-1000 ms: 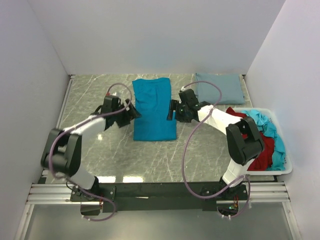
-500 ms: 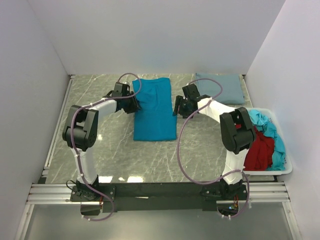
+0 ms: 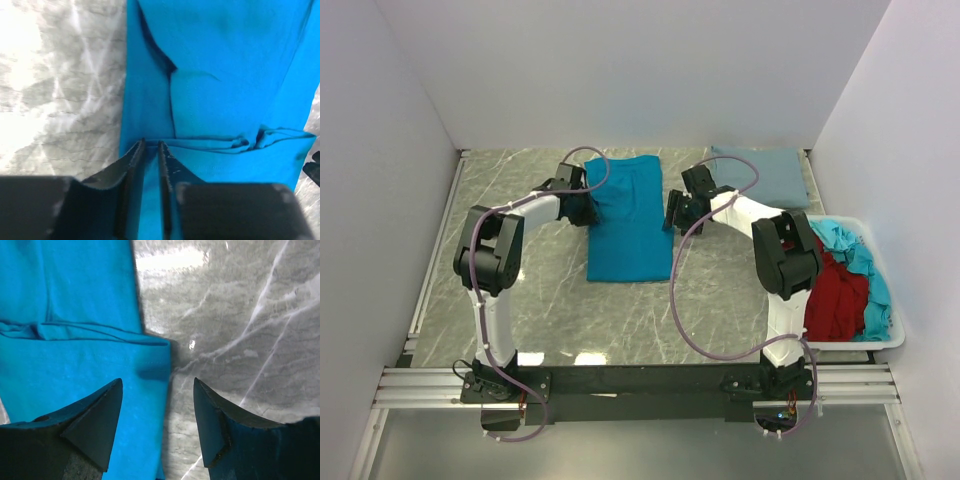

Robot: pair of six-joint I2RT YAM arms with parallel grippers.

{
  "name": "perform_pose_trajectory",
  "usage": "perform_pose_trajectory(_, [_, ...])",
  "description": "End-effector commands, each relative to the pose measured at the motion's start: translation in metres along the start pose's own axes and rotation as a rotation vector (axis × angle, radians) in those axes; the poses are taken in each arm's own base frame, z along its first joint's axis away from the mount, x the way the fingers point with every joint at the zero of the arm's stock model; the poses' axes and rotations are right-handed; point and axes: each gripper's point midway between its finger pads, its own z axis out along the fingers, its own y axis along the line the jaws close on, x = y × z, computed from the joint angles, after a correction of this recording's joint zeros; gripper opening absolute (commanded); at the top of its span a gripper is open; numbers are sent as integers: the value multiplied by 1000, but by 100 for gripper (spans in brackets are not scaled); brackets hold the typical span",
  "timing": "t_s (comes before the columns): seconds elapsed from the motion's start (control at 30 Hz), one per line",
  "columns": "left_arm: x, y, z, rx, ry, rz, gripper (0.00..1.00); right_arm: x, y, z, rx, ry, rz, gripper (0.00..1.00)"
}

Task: Fold and stack the t-shirts
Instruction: Fold the tshirt

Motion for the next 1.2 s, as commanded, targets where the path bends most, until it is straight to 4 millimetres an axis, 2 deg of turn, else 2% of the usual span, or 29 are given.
perform_pose_trajectory(0.0, [-1, -9, 0, 8, -2, 44, 21, -13, 4, -1, -9, -19, -12, 65])
perform_pose_trajectory(0.07, [2, -13, 1, 16, 1, 48, 12, -11, 3, 4, -5, -9, -9, 65])
perform_pose_trajectory(0.13, [3, -16, -1, 18, -5, 53, 10, -10, 4, 6, -10, -4, -9, 63])
perform_pose_trajectory(0.27, [0, -19, -6, 15, -15, 55, 0, -10, 3, 12, -7, 2, -5, 59])
perform_pose_trajectory(0.4, [-5, -25, -14, 35, -40, 49, 0, -10, 3, 17, -5, 14, -2, 54])
perform_pose_trajectory(0.5, [-9, -31, -22, 58, -60, 46, 0, -11, 4, 20, -11, 17, -2, 36])
perform_pose_trajectory(0.53, [-10, -32, -26, 63, -69, 47, 0, -12, 6, 19, -14, 14, -3, 21])
perform_pose_trajectory(0.57, [-12, -33, -28, 62, -75, 44, 0, -13, 6, 18, -16, 11, 0, 14])
perform_pose_trajectory(0.67, [-15, -36, -36, 78, -93, 42, 0, -18, 12, 10, -28, -9, -9, 3])
perform_pose_trajectory(0.93, [-19, -40, -56, 101, -134, 37, 1, -30, 31, -21, -67, -71, -49, 0])
perform_pose_trajectory(1.17, [-18, -31, -64, 85, -155, 26, 1, -31, 43, -30, -102, -79, -60, 0])
